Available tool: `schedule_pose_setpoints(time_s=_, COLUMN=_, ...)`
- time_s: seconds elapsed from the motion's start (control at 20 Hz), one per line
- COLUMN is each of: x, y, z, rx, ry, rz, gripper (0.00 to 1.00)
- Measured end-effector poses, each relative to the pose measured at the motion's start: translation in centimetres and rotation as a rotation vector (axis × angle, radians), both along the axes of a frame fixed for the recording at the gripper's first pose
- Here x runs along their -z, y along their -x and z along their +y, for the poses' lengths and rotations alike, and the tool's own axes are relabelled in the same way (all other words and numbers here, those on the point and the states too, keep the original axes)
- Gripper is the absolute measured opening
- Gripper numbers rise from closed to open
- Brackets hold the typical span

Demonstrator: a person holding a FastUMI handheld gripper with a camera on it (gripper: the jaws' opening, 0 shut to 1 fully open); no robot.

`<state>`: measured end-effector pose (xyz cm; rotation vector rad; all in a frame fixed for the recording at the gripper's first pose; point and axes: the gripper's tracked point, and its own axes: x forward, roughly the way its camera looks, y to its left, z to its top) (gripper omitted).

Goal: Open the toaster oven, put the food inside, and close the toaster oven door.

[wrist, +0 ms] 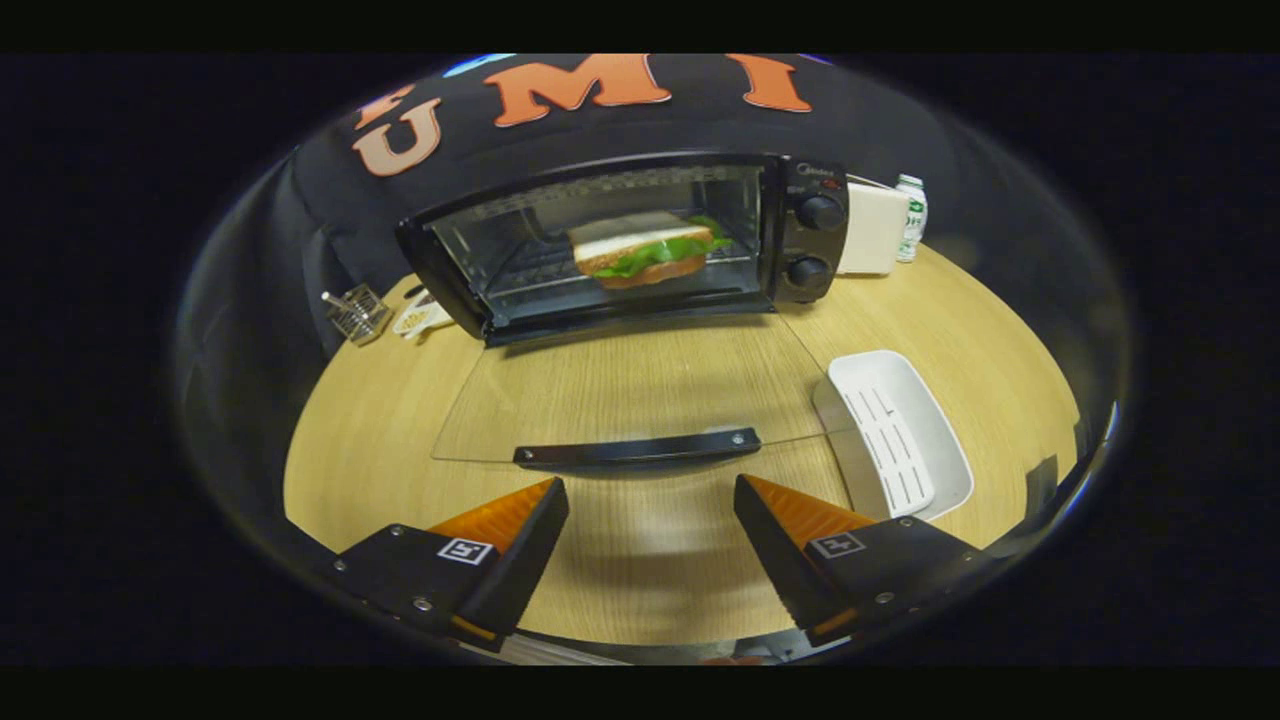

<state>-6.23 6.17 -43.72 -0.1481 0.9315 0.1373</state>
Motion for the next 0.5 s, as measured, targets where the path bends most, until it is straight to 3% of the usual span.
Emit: schedule_pose_setpoints(time_s=0.5, x=2.7, y=-1.4, z=1.3, rx=-0.025, ry=0.036, rz=0.007, gripper=0.99)
